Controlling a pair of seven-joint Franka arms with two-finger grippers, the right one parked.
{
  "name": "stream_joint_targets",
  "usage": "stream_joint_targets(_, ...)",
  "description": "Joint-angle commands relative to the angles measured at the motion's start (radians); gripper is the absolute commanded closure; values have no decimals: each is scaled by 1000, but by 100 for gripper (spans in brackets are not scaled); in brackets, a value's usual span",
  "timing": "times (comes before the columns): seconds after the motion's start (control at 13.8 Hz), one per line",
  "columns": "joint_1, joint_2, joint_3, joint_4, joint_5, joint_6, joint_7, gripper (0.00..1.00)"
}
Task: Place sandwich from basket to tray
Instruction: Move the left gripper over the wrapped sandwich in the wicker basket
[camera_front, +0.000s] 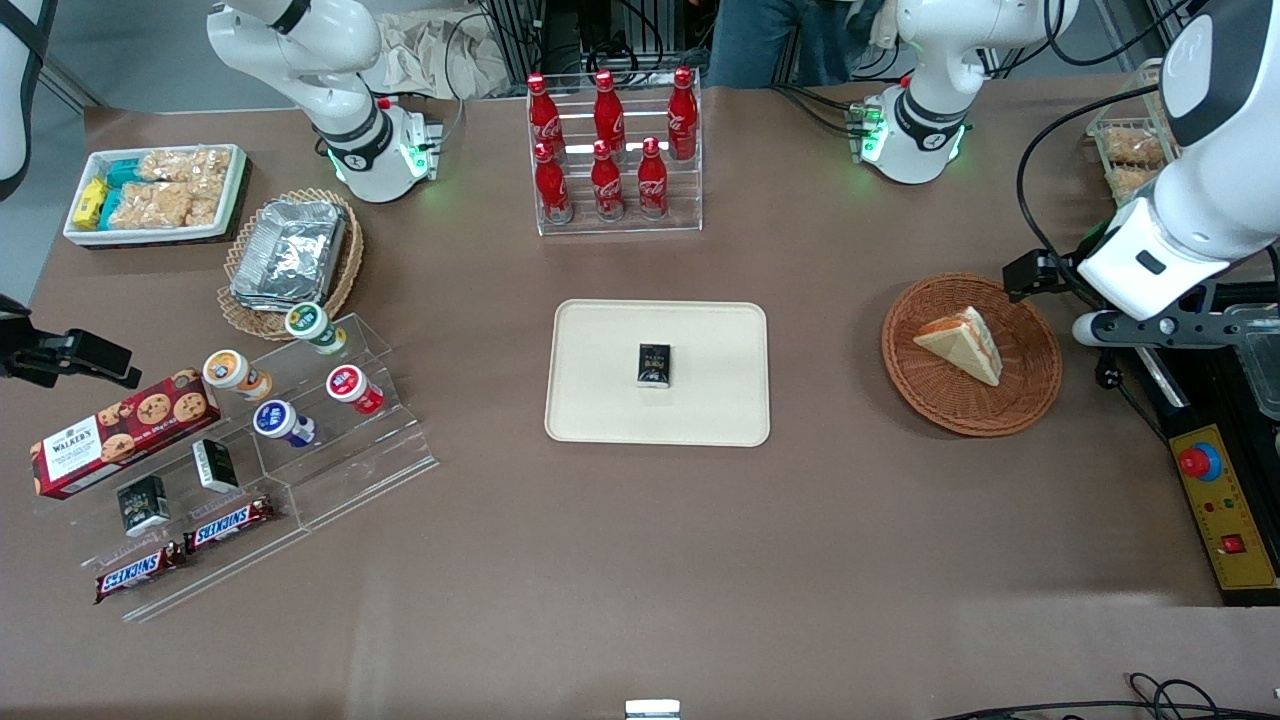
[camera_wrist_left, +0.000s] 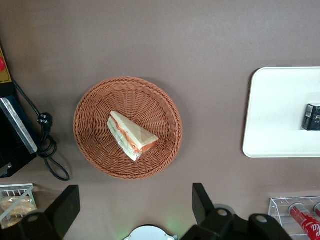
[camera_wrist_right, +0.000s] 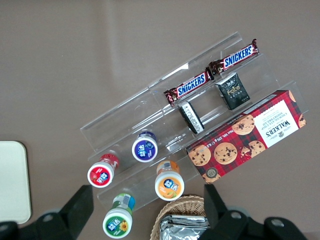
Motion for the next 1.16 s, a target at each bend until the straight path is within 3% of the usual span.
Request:
stream_joint_targets(0.0,5,11,-4,28,14,-23,13,0)
stream_joint_targets(0.22,5,8,-3,20,20,-23,-1,0)
stream_joint_targets(0.44,5,-67,46,-90,15,-8,-63,0)
stream_joint_targets(0.8,5,-328,95,-430,15,113,-393,0)
stream_joint_targets(1.09,-4,-440,79,-570,20,138,-686,0)
